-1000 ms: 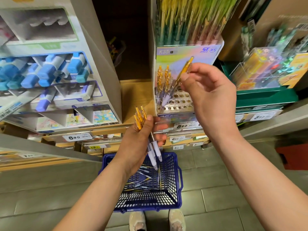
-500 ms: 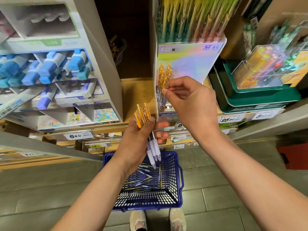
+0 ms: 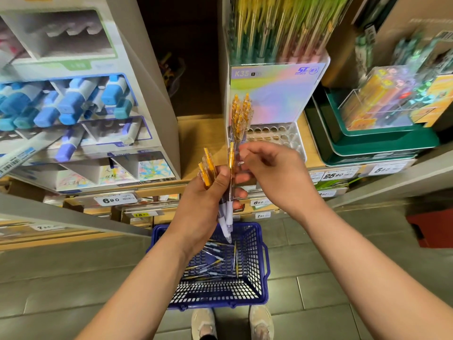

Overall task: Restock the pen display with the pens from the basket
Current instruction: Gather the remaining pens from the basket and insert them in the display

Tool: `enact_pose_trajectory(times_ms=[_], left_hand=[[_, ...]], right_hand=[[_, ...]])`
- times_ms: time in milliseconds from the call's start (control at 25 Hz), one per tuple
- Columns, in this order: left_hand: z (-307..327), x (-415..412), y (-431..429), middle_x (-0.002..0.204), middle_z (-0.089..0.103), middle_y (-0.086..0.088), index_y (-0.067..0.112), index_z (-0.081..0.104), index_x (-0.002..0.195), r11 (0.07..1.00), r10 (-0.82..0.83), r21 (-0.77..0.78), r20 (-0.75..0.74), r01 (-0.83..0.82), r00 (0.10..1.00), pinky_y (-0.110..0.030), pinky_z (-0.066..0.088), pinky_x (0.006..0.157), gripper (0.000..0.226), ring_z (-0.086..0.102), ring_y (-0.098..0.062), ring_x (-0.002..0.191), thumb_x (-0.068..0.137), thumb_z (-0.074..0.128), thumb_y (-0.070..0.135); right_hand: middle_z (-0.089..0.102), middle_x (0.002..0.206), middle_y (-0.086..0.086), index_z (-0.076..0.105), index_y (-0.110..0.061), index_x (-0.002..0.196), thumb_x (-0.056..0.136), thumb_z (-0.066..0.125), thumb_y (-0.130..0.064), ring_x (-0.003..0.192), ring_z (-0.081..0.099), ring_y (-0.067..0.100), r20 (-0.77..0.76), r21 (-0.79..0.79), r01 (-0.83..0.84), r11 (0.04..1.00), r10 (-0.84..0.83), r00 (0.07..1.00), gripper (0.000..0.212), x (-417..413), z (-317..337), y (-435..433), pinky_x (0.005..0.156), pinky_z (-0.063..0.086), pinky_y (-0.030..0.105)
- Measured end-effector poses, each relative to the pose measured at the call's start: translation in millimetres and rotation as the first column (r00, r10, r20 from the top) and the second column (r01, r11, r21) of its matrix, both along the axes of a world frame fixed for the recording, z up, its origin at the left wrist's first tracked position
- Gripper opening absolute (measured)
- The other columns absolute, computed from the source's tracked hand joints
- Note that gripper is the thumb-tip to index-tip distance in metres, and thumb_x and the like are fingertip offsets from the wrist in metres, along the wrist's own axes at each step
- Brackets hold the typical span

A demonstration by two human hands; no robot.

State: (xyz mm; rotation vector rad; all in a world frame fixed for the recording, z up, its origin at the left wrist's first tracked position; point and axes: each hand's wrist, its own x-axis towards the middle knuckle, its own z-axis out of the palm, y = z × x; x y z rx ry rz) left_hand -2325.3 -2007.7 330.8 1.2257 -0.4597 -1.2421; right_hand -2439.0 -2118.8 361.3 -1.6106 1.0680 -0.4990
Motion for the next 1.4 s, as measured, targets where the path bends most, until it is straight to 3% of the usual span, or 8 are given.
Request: enact_pose_trajectory(times_ms=[80, 240, 360, 560, 800, 1040, 1200, 1400], left_hand=[[0.6, -0.3, -3.0, 0.099, 0.073, -0.009, 0.008, 0.069, 0.119, 0.999, -0.010, -0.042, -0.079, 0.007, 0.997, -0.029, 0.051, 0.063, 0.029, 0.063, -0.022, 0.078, 0.107, 0.050, 0.027], [1.5, -0.4, -3.3, 0.098, 0.073, -0.013, 0.008, 0.071, 0.115, 0.998, -0.028, -0.058, -0.111, 0.021, 0.993, -0.030, 0.054, 0.063, 0.031, 0.064, -0.021, 0.073, 0.107, 0.050, 0.029], [-0.5, -1.3, -3.3, 0.100, 0.071, -0.012, 0.009, 0.072, 0.114, 1.000, 0.009, 0.000, -0.113, -0.009, 0.994, -0.031, 0.055, 0.066, 0.032, 0.064, -0.020, 0.071, 0.106, 0.050, 0.030], [-2.1, -0.4, -6.0, 0.083, 0.062, -0.001, 0.001, 0.066, 0.120, 0.999, 0.035, 0.034, -0.161, -0.030, 0.986, -0.025, 0.042, 0.053, 0.025, 0.046, -0.013, 0.060, 0.105, 0.053, 0.015], [-1.7, -0.5, -6.3, 0.075, 0.058, -0.003, -0.006, 0.066, 0.122, 0.998, 0.060, 0.046, -0.241, -0.050, 0.969, -0.026, 0.039, 0.053, 0.035, 0.044, -0.014, 0.061, 0.096, 0.043, -0.007], [-1.5, 3.2, -0.6, 0.078, 0.070, 0.000, 0.001, 0.064, 0.126, 0.999, -0.036, 0.002, -0.170, 0.037, 0.985, -0.026, 0.052, 0.067, 0.032, 0.058, -0.015, 0.070, 0.096, 0.060, 0.011], [0.3, 0.7, -1.0, 0.090, 0.077, 0.000, 0.004, 0.064, 0.115, 1.000, -0.026, -0.006, -0.148, 0.025, 0.989, -0.028, 0.060, 0.077, 0.029, 0.074, -0.018, 0.080, 0.087, 0.064, 0.013], [2.6, -3.0, -2.5, 0.089, 0.076, -0.007, 0.002, 0.058, 0.114, 1.000, 0.021, -0.006, -0.191, -0.022, 0.981, -0.032, 0.061, 0.078, 0.033, 0.077, -0.030, 0.090, 0.083, 0.065, 0.010]], right_hand=[[0.076, 0.096, 0.003, 0.074, -0.022, 0.111, 0.102, 0.057, -0.026, 0.082, 0.073, 0.013, 0.046, 0.189, -0.142, 0.972, 0.136, 0.990, 0.019, -3.5, -0.7, -1.3, 0.088, 0.059, 0.034], [0.073, 0.088, 0.003, 0.075, -0.016, 0.108, 0.097, 0.065, -0.023, 0.073, 0.065, 0.011, 0.175, 0.262, -0.174, 0.949, 0.131, 0.976, 0.016, -6.8, 4.6, -4.6, 0.078, 0.057, 0.026], [0.076, 0.097, 0.006, 0.074, -0.012, 0.109, 0.093, 0.069, -0.019, 0.076, 0.068, 0.016, 0.293, 0.205, -0.070, 0.976, 0.007, 0.956, 0.018, -12.8, 18.9, -16.3, 0.075, 0.058, 0.031], [0.074, 0.082, 0.005, 0.071, -0.015, 0.095, 0.094, 0.069, -0.009, 0.076, 0.072, 0.019, 0.400, -0.096, 0.196, 0.976, -0.142, 0.905, 0.006, -18.2, 42.8, -43.1, 0.076, 0.060, 0.032], [0.076, 0.093, 0.001, 0.074, -0.010, 0.105, 0.091, 0.073, -0.015, 0.085, 0.074, 0.012, 0.238, -0.354, 0.208, 0.912, -0.127, 0.963, 0.014, -6.6, 29.8, -35.7, 0.084, 0.061, 0.035], [0.066, 0.078, -0.022, 0.080, -0.017, 0.098, 0.086, 0.079, -0.023, 0.077, 0.065, -0.014, 0.025, -0.566, 0.075, 0.821, -0.074, 0.997, 0.013, 2.7, 19.3, -26.2, 0.071, 0.048, 0.001], [0.064, 0.071, -0.019, 0.080, -0.017, 0.094, 0.086, 0.079, -0.028, 0.076, 0.066, -0.007, -0.030, -0.612, 0.055, 0.789, -0.093, 0.995, 0.013, 2.5, 15.3, -24.1, 0.067, 0.046, -0.001], [0.072, 0.079, -0.011, 0.077, -0.018, 0.096, 0.089, 0.076, -0.029, 0.074, 0.068, 0.001, -0.194, -0.512, -0.017, 0.859, -0.096, 0.976, 0.013, -4.3, 15.1, -16.1, 0.071, 0.049, 0.006]])
